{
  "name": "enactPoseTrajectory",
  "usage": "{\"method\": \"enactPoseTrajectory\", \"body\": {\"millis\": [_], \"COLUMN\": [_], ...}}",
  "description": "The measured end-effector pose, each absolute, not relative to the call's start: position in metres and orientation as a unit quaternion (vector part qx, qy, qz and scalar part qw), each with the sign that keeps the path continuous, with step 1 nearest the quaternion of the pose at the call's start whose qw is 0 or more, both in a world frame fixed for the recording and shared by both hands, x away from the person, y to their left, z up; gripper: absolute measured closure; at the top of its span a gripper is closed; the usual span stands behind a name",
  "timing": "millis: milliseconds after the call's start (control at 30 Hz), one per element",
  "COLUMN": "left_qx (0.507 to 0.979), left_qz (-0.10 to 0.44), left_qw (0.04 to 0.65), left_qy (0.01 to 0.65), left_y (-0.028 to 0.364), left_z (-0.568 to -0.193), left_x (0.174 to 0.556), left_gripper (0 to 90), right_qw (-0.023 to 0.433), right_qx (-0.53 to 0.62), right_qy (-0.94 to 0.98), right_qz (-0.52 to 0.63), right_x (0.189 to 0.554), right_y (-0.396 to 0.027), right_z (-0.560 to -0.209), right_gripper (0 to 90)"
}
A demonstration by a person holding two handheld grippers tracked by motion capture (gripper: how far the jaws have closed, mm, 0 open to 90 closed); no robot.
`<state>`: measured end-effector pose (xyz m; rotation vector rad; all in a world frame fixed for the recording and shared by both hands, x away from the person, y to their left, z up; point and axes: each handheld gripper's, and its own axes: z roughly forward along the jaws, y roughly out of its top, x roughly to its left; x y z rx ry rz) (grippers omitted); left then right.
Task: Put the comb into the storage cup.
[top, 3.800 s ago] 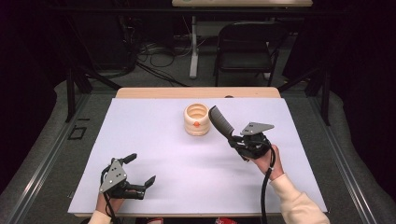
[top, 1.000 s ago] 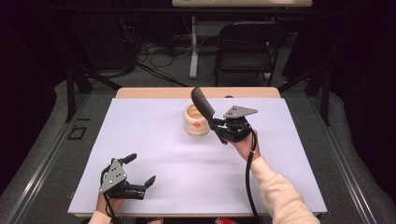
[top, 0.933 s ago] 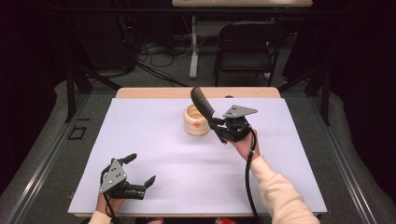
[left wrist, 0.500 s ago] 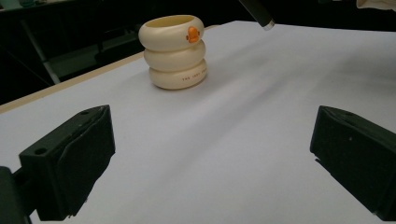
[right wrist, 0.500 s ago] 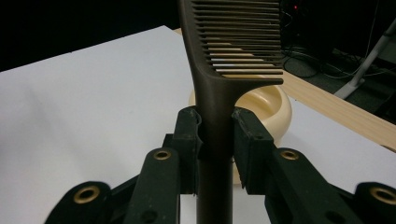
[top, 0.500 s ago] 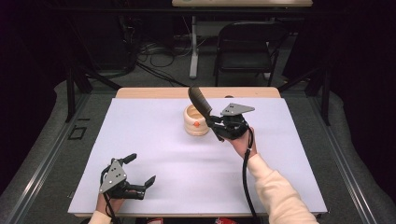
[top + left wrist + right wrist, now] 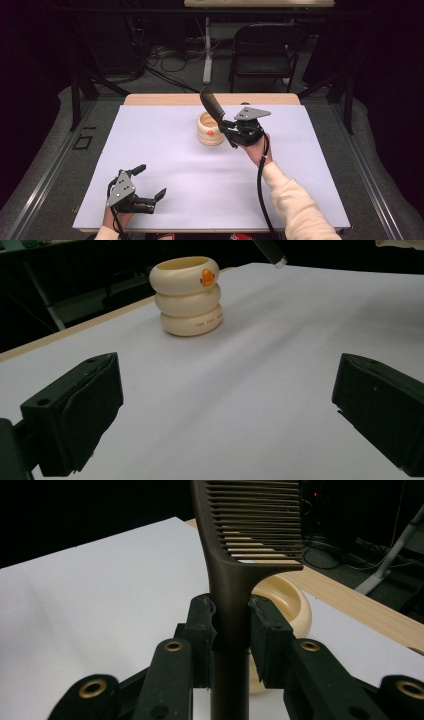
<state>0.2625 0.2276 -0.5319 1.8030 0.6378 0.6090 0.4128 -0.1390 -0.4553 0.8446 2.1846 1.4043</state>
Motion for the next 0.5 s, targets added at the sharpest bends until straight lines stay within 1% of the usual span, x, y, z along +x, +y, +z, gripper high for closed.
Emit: {"method": "enactPoseTrajectory", "body": {"millis": [500], "left_qx": [0.757], "left_qz": [0.256], "left_qw": [0.538], "left_qy": [0.268], "left_y": [0.2278], "left_z": [-0.5318], "left_x": [0.2627], "left_gripper": [0.2], "right_qw": [0.206], "right_qx": [0.301], "right_qy": [0.779], "right_qz": [0.510], "right_x": [0.4195], "right_y": [-0.1345], "right_z": [-0.4489], "right_gripper": [72.6]}}
